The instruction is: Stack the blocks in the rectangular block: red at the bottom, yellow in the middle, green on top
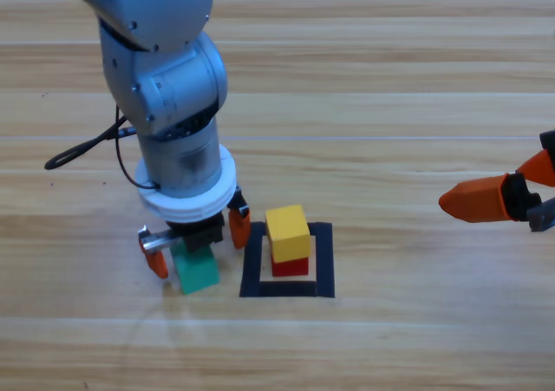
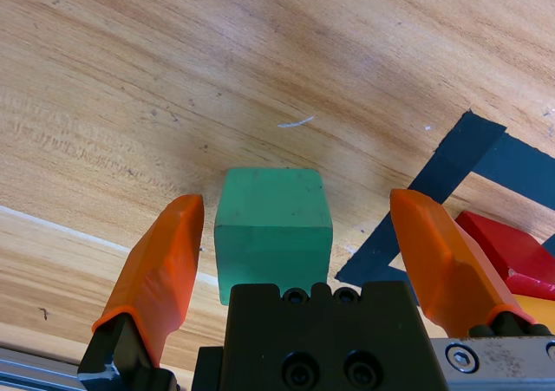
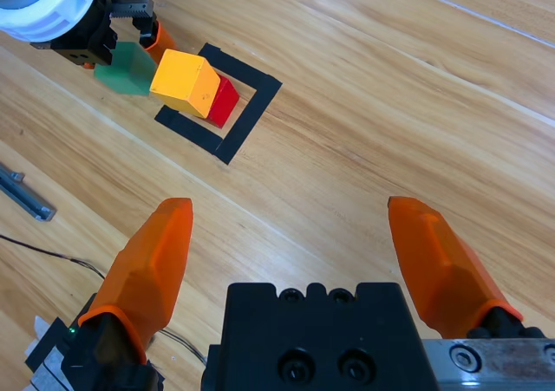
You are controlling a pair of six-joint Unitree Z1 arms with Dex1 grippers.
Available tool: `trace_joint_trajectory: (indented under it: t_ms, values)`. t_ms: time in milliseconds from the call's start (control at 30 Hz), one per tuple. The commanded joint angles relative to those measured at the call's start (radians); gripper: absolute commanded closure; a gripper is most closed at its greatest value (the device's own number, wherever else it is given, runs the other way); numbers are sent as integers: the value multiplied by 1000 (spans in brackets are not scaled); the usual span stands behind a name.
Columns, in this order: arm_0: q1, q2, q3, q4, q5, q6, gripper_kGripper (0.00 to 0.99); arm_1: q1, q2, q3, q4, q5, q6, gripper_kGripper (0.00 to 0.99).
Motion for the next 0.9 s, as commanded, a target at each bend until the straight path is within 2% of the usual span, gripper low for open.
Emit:
trace_joint_trajectory:
  t_ms: [33,267,400,467,633,700,833,900]
  values:
    - [17,42,30,-19,-13,7,71,-32,34,33,-14,-18,-9,0]
    - [17,25,73,-42,-25,7,88,-32,41,33,-14,-18,-10,0]
    - [17,6,96,-48,-27,5,143,-32,43,33,-14,-18,-13,0]
    - [17,-7,111,-51,-27,7,205,-32,44,33,-14,-18,-15,0]
    - [19,-35,136,-54,-27,41,468,-32,51,33,-14,-18,-17,0]
    - [22,-52,134,-42,-19,68,637,-32,54,33,-14,-18,-17,0]
    - [34,-92,71,12,9,183,912,-32,60,33,-14,-18,-20,0]
    - [45,-115,18,53,24,255,973,-32,63,31,-14,-18,-20,0]
